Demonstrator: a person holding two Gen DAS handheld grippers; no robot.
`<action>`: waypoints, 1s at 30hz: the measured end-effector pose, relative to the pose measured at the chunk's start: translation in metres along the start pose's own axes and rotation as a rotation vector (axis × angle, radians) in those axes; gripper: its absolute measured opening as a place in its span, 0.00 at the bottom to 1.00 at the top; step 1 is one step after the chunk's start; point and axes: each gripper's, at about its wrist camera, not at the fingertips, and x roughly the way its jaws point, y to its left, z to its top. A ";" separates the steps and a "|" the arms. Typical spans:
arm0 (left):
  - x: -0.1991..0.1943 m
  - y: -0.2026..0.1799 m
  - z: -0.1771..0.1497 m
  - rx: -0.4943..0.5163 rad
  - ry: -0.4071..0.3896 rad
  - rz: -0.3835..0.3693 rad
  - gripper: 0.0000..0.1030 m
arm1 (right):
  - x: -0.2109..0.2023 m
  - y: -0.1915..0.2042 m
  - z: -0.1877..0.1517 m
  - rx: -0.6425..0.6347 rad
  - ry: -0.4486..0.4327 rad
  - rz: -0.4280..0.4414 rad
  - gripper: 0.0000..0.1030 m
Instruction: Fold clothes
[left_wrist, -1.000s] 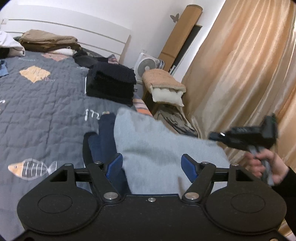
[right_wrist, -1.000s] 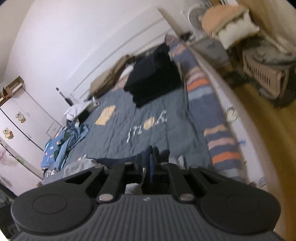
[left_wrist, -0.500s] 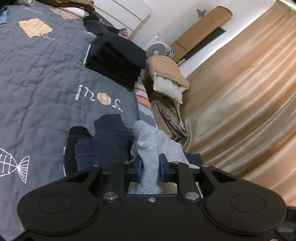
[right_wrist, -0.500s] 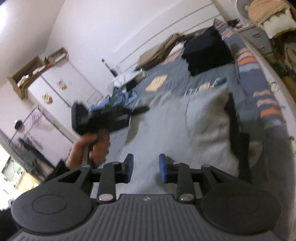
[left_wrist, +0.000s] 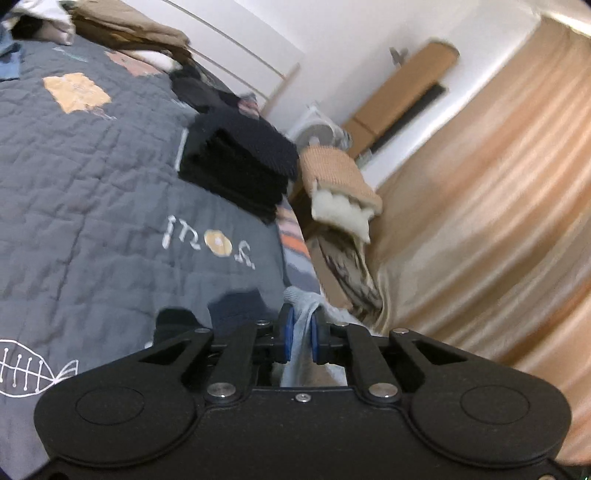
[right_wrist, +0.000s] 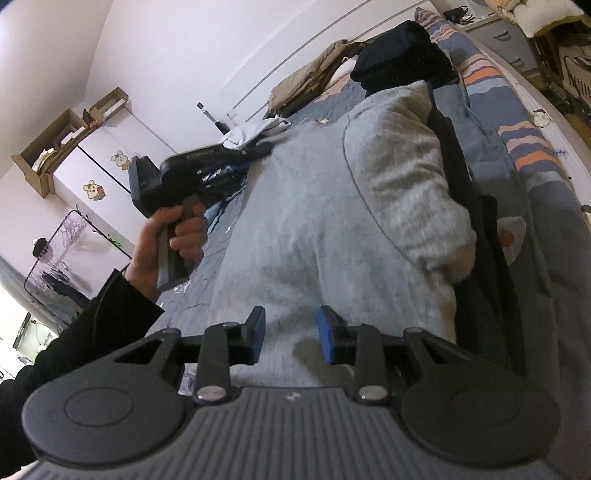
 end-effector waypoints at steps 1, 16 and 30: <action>-0.001 0.003 0.003 -0.022 -0.013 0.005 0.14 | 0.000 0.000 -0.001 0.003 0.000 -0.002 0.29; 0.007 -0.005 0.001 0.020 0.040 0.046 0.31 | -0.003 -0.003 -0.011 0.012 0.000 -0.015 0.30; -0.055 -0.028 0.003 0.096 -0.066 0.118 0.78 | -0.036 -0.028 -0.042 0.056 -0.035 -0.016 0.30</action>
